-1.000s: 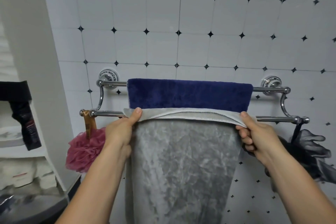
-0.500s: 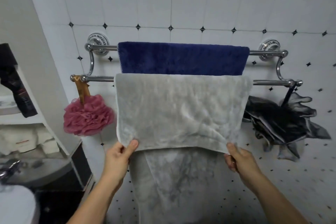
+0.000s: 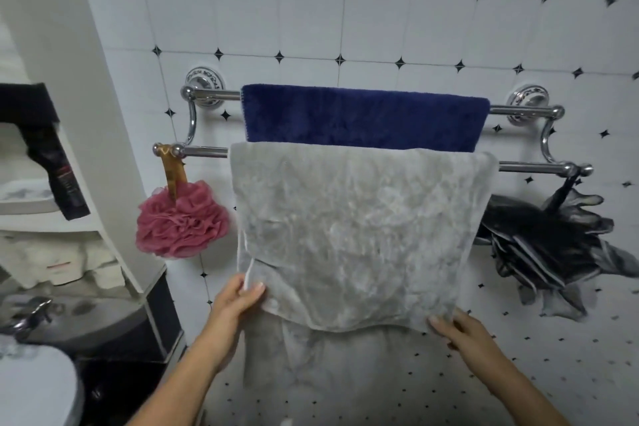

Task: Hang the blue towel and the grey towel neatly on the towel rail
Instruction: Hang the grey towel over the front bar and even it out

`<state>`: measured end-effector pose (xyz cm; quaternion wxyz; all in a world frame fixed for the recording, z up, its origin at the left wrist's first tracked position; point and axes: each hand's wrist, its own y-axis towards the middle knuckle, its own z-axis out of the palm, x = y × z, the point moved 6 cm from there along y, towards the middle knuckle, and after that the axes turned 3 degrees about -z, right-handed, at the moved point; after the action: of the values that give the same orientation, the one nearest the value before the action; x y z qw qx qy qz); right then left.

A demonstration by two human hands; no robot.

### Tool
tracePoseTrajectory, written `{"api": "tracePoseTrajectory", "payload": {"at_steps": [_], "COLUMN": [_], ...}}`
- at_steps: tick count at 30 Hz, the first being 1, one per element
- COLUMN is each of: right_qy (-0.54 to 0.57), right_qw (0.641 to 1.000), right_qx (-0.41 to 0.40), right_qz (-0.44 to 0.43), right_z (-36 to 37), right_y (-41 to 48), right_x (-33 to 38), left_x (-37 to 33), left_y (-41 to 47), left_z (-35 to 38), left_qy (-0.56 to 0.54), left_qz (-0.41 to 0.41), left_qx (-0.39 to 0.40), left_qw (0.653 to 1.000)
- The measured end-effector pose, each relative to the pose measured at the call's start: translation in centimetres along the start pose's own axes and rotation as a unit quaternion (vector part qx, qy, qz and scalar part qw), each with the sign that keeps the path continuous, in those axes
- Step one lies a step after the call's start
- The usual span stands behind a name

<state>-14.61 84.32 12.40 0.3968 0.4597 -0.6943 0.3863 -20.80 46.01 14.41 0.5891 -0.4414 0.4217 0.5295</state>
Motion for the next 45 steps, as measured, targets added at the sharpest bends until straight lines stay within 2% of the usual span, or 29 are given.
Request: {"api": "tracePoseTrajectory", "payload": {"at_steps": [1, 3, 5, 6, 8, 9, 12, 14, 16, 18, 21, 26, 29, 32, 36, 41, 44, 45], "right_qy": [-0.020, -0.121, -0.287, -0.328, -0.329, -0.312, -0.172, -0.069, 0.057, 0.151, 0.195, 0.168, 0.099, 0.082, 0.071, 0.051, -0.069, -0.136], "right_qw": [0.999, 0.985, 0.928, 0.900, 0.875, 0.878, 0.936, 0.954, 0.961, 0.957, 0.949, 0.930, 0.935, 0.937, 0.949, 0.970, 0.983, 0.975], "right_qx": [-0.012, -0.096, -0.205, -0.250, -0.317, -0.326, -0.266, -0.240, -0.209, -0.181, -0.183, -0.238, -0.207, -0.182, -0.150, -0.108, -0.059, -0.076], "right_qz": [-0.026, -0.081, -0.121, -0.138, -0.161, -0.158, -0.154, -0.166, -0.174, -0.169, -0.169, -0.226, -0.272, -0.286, -0.268, -0.211, -0.162, -0.160], "right_z": [-0.6, -2.2, -3.9, -4.6, -6.4, -7.2, -8.5, -8.8, -8.7, -8.6, -8.8, -9.1, -8.9, -8.9, -8.4, -7.4, -7.2, -7.6], "right_y": [-0.2, -0.6, -2.2, -3.1, -4.1, -4.0, -2.2, -1.2, -0.2, 0.8, 1.1, -0.5, -1.0, -2.0, -3.3, -4.7, -5.0, -4.9], "right_x": [2.2, 6.9, 11.7, 14.2, 18.1, 19.4, 21.2, 21.2, 20.6, 20.0, 19.8, 20.8, 21.0, 19.5, 15.7, 10.1, 9.9, 10.9], "left_x": [-2.6, -7.6, -11.5, -12.8, -14.5, -15.0, -16.3, -17.3, -18.1, -18.5, -18.6, -18.4, -18.3, -16.7, -12.9, -7.5, -6.8, -7.3], "left_y": [0.6, 1.4, 1.7, 2.0, 2.6, 2.7, 2.7, 2.3, 2.1, 2.0, 1.8, 2.5, 2.5, 1.6, -0.3, -3.0, -3.4, -3.1], "left_z": [0.0, 0.5, 1.7, 2.2, 3.0, 3.4, 4.5, 4.5, 4.3, 4.4, 5.1, 6.1, 5.6, 4.1, 1.6, -0.1, -0.2, -0.1], "left_qy": [-0.001, 0.004, -0.009, -0.008, 0.016, 0.029, 0.033, 0.047, 0.058, 0.032, -0.007, -0.053, -0.052, -0.051, -0.041, -0.062, -0.152, -0.161], "left_qz": [0.030, 0.087, 0.120, 0.128, 0.140, 0.148, 0.168, 0.191, 0.198, 0.176, 0.141, 0.057, 0.062, 0.071, 0.068, 0.002, -0.031, -0.037], "left_qx": [-0.002, 0.013, 0.038, 0.037, 0.025, 0.017, -0.006, -0.052, -0.077, -0.067, -0.021, 0.033, 0.021, 0.008, -0.013, -0.002, 0.027, 0.040], "left_qw": [1.000, 0.996, 0.992, 0.991, 0.990, 0.988, 0.985, 0.979, 0.975, 0.982, 0.990, 0.996, 0.997, 0.996, 0.997, 0.998, 0.988, 0.985]}}
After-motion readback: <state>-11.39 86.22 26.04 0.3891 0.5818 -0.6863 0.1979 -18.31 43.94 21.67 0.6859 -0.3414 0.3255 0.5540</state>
